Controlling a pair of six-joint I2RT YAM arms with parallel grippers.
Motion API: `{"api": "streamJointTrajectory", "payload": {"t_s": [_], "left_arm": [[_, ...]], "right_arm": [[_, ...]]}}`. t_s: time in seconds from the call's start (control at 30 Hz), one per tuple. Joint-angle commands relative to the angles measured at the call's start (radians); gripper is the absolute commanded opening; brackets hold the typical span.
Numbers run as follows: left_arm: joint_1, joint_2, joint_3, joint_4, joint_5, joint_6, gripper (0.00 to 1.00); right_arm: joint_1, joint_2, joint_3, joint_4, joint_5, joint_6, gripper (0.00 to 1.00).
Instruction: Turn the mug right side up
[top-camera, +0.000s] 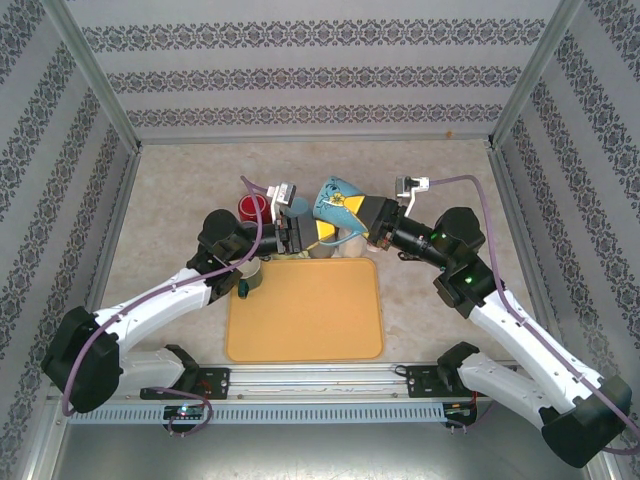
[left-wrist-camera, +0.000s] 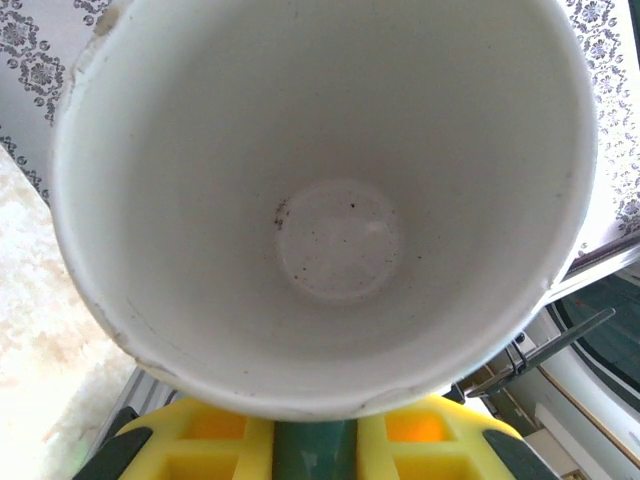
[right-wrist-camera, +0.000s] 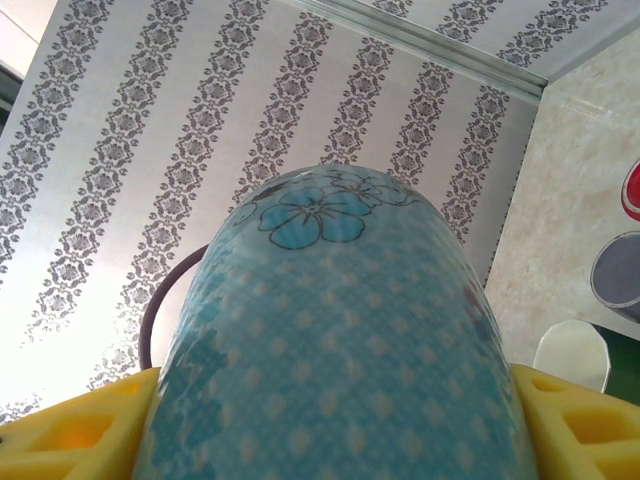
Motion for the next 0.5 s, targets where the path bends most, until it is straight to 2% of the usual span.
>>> {"api": "streamJointTrajectory", "payload": {"t_s": [0.0,0.1,0.27,0.37,0.47], "left_arm": [[0.012,-0.049,0.000,0.076,0.026,0.066,0.00],[0.014,-0.082,0.009,0.018,0.020,0.108,0.00],[0.022,-0.165,0.023,-0.155,-0.015,0.226,0.00],[0.022,-0.236,0.060,-0.400,-0.058,0.389,0.00],[0.007,-0.310,0.134,-0.773,-0.180,0.621,0.00]], "right_arm": [[0.010,-0.041,0.012,0.004,0.021,-0.044,0.83],[0.010,-0.077,0.033,-0.061,0.057,-0.113,0.97],[-0.006,-0.141,0.052,-0.192,0.128,-0.215,0.98],[-0.022,-0.193,0.064,-0.271,0.163,-0.322,0.98],[-0.047,-0.235,0.131,-0.503,0.276,-0.484,0.98]]}}
